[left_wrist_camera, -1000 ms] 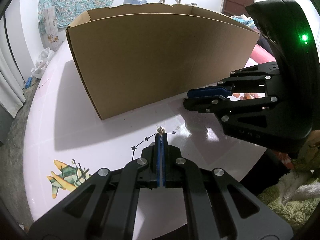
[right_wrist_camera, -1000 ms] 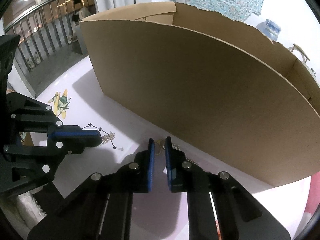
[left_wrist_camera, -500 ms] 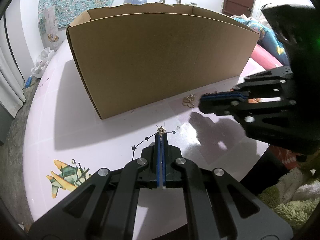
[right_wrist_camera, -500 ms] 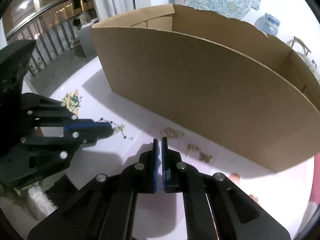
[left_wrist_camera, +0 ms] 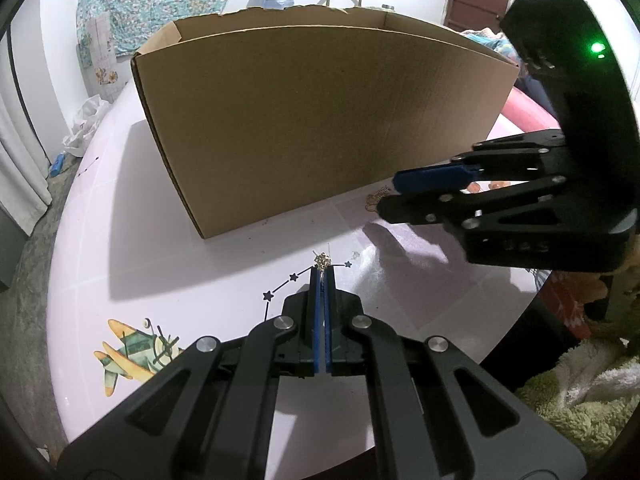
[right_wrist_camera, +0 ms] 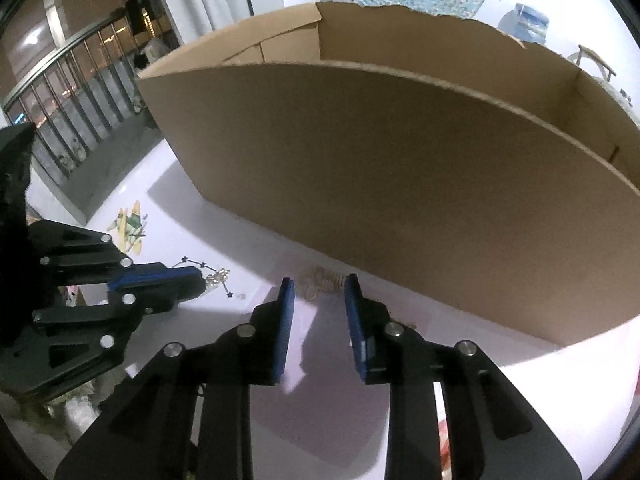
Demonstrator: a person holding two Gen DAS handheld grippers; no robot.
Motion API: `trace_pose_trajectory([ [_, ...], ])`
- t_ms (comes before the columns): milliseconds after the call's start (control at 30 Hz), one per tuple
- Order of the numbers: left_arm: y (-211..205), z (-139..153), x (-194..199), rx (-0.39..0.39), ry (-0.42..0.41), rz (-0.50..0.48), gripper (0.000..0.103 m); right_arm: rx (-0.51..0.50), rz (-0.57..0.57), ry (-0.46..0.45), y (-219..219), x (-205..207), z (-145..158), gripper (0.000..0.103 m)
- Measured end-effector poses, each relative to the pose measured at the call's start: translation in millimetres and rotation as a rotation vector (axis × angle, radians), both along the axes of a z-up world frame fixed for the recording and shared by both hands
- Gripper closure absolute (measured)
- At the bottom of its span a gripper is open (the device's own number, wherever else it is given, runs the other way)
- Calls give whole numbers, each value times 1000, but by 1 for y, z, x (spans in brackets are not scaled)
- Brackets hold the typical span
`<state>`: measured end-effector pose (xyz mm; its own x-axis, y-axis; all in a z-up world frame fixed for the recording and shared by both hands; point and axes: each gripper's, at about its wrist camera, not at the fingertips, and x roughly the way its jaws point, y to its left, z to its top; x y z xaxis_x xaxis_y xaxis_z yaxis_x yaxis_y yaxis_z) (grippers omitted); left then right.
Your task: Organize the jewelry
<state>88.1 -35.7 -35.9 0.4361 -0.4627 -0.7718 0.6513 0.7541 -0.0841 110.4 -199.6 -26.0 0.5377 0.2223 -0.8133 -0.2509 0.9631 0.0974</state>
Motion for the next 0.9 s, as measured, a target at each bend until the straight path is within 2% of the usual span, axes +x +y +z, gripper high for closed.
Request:
trace_pose_trajectory([
  [267,0,-1,0,3,2,3,103,-57,25,-17,11,-1,-2,78],
  [367,0,0,0,2,3,3,103,-44,42,-6,13,-2,-1,93],
  [433,0,0,0,2,3,3,103,-42,53,-5,15,-2,-1,97],
  [700,0,0,0,3,2,3,103,-22,61,6,15,-6,-2,100],
  [900,0,0,1,2,2,4,103,5,45,49,11,-18,-2,100],
])
